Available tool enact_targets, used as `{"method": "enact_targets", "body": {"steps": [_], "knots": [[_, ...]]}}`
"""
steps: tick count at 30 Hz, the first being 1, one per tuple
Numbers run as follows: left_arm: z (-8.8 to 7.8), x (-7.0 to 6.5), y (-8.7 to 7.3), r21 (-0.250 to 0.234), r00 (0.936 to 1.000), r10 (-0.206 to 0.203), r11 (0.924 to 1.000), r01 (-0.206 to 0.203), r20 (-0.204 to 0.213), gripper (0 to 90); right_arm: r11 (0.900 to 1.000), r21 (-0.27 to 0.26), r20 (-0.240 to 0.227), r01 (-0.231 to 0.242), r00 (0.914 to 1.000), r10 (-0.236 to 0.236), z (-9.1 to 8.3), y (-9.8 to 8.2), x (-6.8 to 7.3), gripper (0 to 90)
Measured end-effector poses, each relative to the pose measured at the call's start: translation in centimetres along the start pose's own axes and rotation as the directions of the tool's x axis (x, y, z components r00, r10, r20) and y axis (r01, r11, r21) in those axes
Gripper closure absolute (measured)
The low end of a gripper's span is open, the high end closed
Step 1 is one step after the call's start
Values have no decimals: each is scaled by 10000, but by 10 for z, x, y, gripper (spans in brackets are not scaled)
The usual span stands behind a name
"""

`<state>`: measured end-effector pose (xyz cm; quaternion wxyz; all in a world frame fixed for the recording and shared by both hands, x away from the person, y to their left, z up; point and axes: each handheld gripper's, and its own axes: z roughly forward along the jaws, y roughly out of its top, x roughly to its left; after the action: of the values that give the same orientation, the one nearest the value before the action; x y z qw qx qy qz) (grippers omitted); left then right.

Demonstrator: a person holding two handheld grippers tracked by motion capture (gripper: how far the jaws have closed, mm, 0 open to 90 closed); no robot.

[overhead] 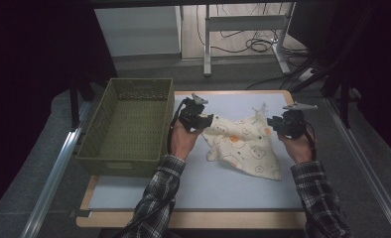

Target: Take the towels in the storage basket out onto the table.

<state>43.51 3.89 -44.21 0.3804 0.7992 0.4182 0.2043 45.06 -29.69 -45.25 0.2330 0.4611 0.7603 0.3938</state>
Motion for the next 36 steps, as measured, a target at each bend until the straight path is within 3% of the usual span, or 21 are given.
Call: {"method": "enact_targets", "body": {"steps": [3, 5, 8, 17, 27, 32, 36], "knots": [[4, -11, -21, 313, 9989, 157, 9994, -171, 452, 454, 9996, 220, -427, -196, 9989, 205, -4, -22, -2, 617], [8, -17, -34, 482, 9973, 206, 9985, -241, 704, 456, 9994, 260, -528, -224, 9983, 237, -6, -28, -1, 602], [11, -23, -53, 612, 9935, 85, 9980, -156, 1136, 487, 9991, 388, -724, -187, 9971, 214, -11, -44, 1, 576], [12, -32, -89, 694, 9863, 54, 9974, -170, 1651, 530, 9981, 603, -1282, -79, 9916, 156, -39, -81, 7, 598], [7, -30, -109, 490, 9809, 156, 9985, -256, 1941, 607, 9968, 791, -1514, -97, 9882, 216, -72, -117, 17, 688], [10, -31, -109, 467, 9823, 268, 9983, -361, 1856, 588, 9967, 799, -1711, -170, 9848, 305, -76, -124, 24, 677], [15, -31, -108, 571, 9834, 233, 9978, -341, 1802, 588, 9941, 1052, -1475, 248, 9890, -90, -70, -134, 33, 642]]}}
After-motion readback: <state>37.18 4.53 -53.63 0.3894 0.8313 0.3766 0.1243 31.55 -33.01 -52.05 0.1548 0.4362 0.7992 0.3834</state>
